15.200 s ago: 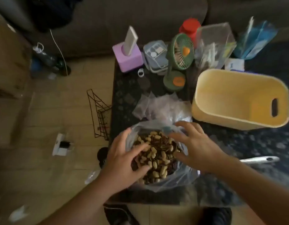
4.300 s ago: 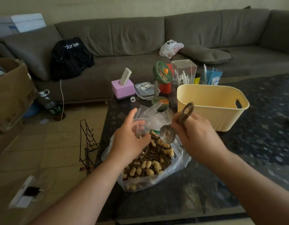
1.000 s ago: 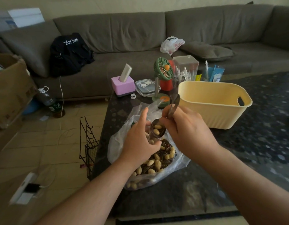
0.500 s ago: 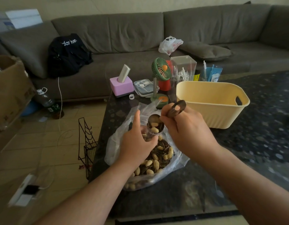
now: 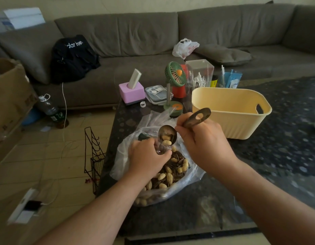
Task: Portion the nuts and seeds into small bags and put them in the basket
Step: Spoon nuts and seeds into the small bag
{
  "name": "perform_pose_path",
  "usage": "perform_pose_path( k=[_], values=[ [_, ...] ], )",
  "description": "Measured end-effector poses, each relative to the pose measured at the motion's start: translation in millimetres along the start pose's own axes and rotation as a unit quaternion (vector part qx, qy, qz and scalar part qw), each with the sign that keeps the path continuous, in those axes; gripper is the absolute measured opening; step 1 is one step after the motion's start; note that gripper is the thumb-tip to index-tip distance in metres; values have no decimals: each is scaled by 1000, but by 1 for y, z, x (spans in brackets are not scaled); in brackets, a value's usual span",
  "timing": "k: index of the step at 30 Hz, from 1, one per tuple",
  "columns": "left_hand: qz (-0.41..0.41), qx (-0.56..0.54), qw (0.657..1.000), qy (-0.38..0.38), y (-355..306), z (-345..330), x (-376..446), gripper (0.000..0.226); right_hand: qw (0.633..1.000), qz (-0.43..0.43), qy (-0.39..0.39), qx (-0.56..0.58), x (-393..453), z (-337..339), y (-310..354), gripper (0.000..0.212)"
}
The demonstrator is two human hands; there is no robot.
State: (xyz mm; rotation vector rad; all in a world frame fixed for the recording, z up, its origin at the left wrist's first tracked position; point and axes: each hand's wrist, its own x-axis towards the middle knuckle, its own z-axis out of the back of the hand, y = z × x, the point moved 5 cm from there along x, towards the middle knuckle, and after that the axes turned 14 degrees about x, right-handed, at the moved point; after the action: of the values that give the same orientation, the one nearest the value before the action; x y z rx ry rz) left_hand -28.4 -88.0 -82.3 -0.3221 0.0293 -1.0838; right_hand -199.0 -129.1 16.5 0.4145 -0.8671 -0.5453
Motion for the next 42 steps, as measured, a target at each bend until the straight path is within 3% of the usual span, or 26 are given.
perform_pose_path(
  k=[4,8,19,24,33,37,42],
  values=[
    [5,-27,1000,-8,2,0,3,37,999,48,-11,18,-2,0,4,21],
    [1,-61,998,-17,1,5,2,29,997,74,-7,2,-6,2,11,16],
    [33,-150,988,17,6,5,1,39,991,129,3,32,-10,5,14,10],
    [31,-153,988,16,5,8,0,33,988,151,-1,36,-13,3,13,8],
    [30,-247,968,39,3,20,-5,14,989,92,-101,57,-11,18,1,17],
    [33,-297,954,-7,10,35,-3,18,995,77,-39,42,-27,3,-27,19],
    [15,-329,944,2,17,33,-3,30,975,119,184,-47,-58,-28,-55,39]
  ],
)
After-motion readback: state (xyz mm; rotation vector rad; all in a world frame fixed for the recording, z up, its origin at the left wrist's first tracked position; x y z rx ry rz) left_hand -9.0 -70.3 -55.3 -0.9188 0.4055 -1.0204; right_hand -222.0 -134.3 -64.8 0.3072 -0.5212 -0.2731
